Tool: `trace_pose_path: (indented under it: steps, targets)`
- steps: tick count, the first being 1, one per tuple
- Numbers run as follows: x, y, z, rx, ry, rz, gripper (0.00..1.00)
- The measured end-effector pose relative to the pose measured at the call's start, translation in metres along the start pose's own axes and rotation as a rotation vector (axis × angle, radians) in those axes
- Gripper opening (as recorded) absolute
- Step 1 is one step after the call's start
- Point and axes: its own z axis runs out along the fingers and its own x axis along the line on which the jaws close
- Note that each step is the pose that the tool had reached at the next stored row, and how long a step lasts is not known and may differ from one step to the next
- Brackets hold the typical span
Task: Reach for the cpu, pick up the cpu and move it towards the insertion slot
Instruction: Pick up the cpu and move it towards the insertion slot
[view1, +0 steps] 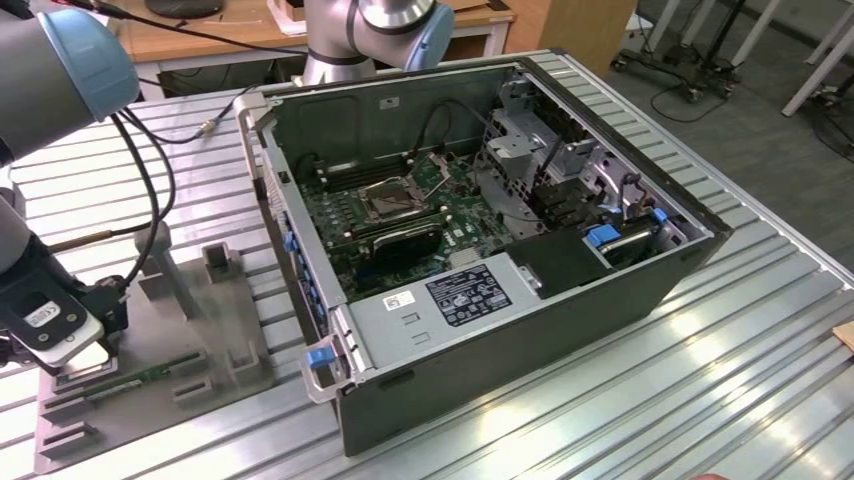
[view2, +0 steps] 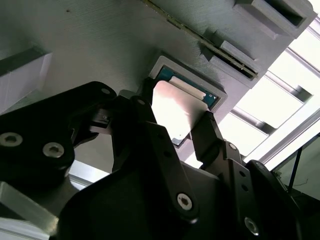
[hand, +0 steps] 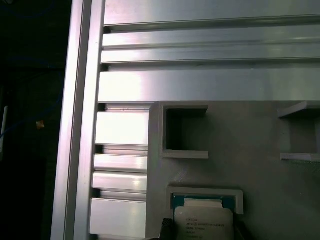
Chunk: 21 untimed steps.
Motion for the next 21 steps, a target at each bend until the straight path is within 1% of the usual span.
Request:
trace_pose_path:
  steps: [1, 2, 12, 16, 21]
  targets:
    - [0.0000, 0.0000, 0.0000, 0.0001, 0.0001, 0.000, 0.58]
    - [0.0000, 0.0000, 0.0000, 0.0000, 0.0000, 0.000, 0.54]
    - [-0.0001, 0.0001, -0.0003, -0.0002, -0.0004, 0.000, 0.54]
    - [-0.0001, 0.0002, -0.0044, 0.0000, -0.0001, 0.000, 0.54]
    - [-0.0002, 0.0005, -0.0115, 0.0000, -0.0001, 0.000, 0.54]
